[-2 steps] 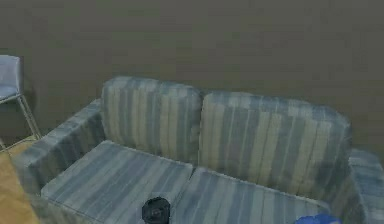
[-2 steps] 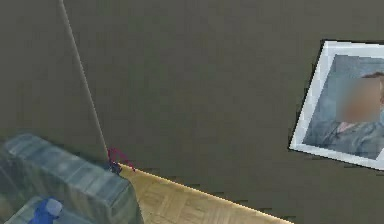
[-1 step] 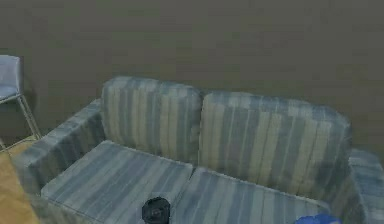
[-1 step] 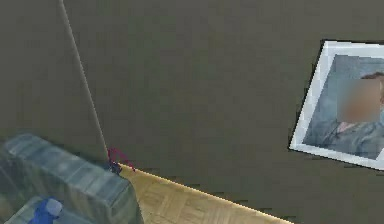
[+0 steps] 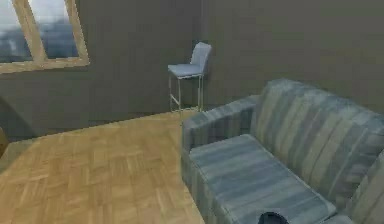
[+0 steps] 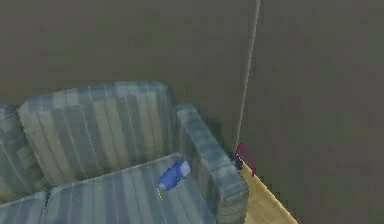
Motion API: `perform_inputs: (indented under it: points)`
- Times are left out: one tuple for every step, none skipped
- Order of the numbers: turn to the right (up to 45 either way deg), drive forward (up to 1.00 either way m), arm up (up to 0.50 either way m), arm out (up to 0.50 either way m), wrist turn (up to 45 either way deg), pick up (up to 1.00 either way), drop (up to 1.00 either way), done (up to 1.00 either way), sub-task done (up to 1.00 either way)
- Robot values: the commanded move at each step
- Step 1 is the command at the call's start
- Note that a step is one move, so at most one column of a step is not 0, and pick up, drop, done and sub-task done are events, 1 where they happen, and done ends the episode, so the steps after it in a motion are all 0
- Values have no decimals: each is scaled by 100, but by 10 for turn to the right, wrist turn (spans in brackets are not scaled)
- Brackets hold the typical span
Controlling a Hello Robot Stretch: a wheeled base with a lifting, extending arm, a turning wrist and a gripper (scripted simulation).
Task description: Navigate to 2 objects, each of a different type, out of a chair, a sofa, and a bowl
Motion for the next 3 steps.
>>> perform_inputs:
  points:
    - [-420, 0, 0, 0, 0, 0, 0, 0, 0]
    - [0, 100, 0, 0, 0, 0, 0, 0, 0]
    - [-30, 0, 0, 0, 0, 0, 0, 0, 0]
